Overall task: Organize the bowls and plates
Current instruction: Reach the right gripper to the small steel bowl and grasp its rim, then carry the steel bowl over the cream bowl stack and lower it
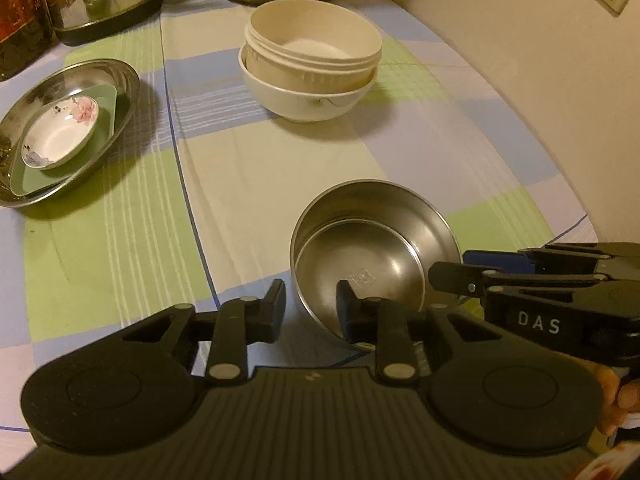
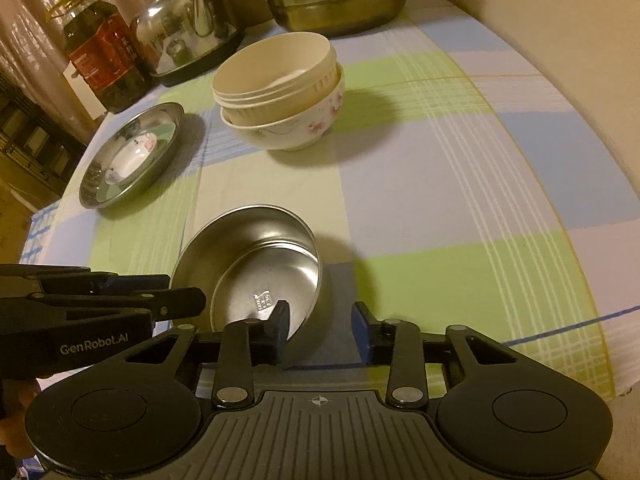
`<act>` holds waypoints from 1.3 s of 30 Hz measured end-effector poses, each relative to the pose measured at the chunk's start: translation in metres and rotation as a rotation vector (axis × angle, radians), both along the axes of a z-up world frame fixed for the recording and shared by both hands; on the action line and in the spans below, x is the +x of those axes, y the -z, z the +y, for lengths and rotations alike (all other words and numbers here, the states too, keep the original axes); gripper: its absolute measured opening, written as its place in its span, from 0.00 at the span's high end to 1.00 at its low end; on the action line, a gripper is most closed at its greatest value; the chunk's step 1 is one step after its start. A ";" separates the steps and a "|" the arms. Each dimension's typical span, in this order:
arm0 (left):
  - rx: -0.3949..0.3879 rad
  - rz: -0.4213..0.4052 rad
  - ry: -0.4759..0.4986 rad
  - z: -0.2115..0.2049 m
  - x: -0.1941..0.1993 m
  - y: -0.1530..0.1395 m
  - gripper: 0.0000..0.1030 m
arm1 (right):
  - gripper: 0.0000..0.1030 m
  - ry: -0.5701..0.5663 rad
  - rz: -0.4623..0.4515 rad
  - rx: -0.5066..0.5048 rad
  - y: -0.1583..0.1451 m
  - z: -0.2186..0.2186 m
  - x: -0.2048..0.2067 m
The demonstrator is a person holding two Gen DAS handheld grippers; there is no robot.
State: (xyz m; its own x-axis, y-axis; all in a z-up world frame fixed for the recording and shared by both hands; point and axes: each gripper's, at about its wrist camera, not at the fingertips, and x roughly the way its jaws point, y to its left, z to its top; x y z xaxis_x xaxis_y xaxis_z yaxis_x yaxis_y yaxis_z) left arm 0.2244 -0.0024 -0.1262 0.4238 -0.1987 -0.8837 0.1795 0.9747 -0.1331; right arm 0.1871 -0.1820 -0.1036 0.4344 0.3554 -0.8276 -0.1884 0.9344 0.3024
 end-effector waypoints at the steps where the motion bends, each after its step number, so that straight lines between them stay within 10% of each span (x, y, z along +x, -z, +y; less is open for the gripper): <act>1: -0.001 0.002 0.000 0.000 0.001 0.001 0.78 | 0.71 0.001 0.000 -0.001 0.001 0.001 0.001; 8: 0.008 0.008 0.009 0.001 0.005 0.003 0.85 | 0.87 -0.011 -0.010 -0.004 0.003 0.006 0.003; 39: 0.013 -0.095 0.032 -0.002 0.018 -0.061 0.90 | 0.89 -0.017 -0.061 0.004 -0.057 0.005 0.021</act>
State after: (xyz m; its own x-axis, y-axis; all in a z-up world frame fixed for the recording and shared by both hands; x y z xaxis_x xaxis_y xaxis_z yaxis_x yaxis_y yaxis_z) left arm 0.2427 -0.0046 -0.0651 0.4996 -0.2025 -0.8423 0.2220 0.9697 -0.1015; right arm 0.2085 -0.1771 -0.0462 0.4783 0.3662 -0.7982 -0.2222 0.9298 0.2934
